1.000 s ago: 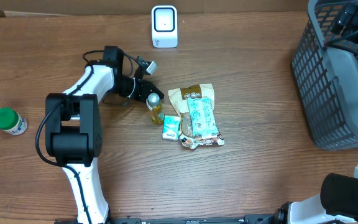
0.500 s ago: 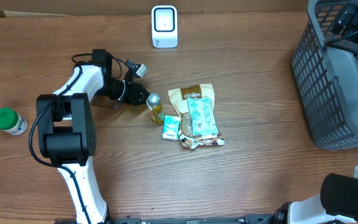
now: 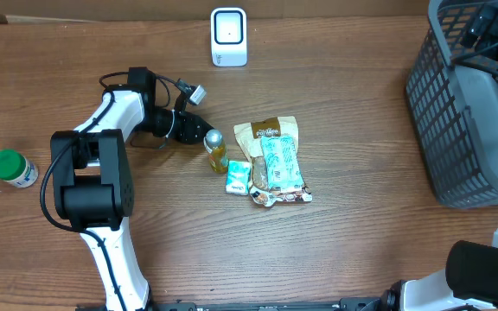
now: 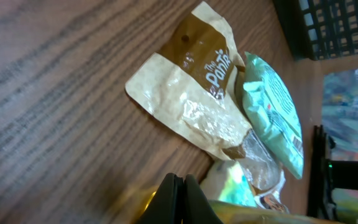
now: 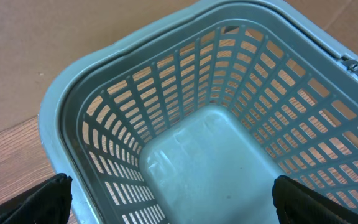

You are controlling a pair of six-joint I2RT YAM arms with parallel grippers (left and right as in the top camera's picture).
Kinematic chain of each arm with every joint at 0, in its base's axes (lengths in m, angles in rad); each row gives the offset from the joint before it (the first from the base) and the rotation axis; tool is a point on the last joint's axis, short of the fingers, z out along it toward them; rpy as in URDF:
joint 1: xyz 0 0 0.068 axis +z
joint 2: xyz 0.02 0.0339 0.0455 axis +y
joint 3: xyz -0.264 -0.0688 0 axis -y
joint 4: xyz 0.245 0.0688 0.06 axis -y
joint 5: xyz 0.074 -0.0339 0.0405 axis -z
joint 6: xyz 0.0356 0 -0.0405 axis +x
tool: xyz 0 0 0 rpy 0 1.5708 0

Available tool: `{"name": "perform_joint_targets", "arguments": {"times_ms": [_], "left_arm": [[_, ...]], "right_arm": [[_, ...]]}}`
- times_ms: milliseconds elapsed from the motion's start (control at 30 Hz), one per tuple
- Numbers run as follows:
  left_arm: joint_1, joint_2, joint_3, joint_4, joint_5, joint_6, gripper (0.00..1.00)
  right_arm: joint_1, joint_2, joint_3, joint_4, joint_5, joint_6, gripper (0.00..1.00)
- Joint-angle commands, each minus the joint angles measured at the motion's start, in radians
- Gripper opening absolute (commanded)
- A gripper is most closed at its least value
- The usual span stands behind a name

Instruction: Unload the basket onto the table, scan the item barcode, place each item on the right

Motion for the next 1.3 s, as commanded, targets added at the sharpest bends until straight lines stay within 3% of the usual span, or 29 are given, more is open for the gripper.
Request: {"name": "perform_joint_targets", "arguments": {"times_ms": [0,900,1267], "left_arm": [[-0.001,0.001,0.008,-0.028,0.034,0.042,0.04],[0.032,0.001,0.008,-0.207,-0.138,0.060,0.04],[0.153,0.001,0.008,-0.217,-0.203,-0.182,0.04]], "right_arm": [[0.000,-0.010,0.018,0.003,0.010,0.004,1.00],[0.000,-0.010,0.018,0.003,0.010,0.004,1.00],[0.000,-0.010,0.018,0.003,0.010,0.004,1.00]]}}
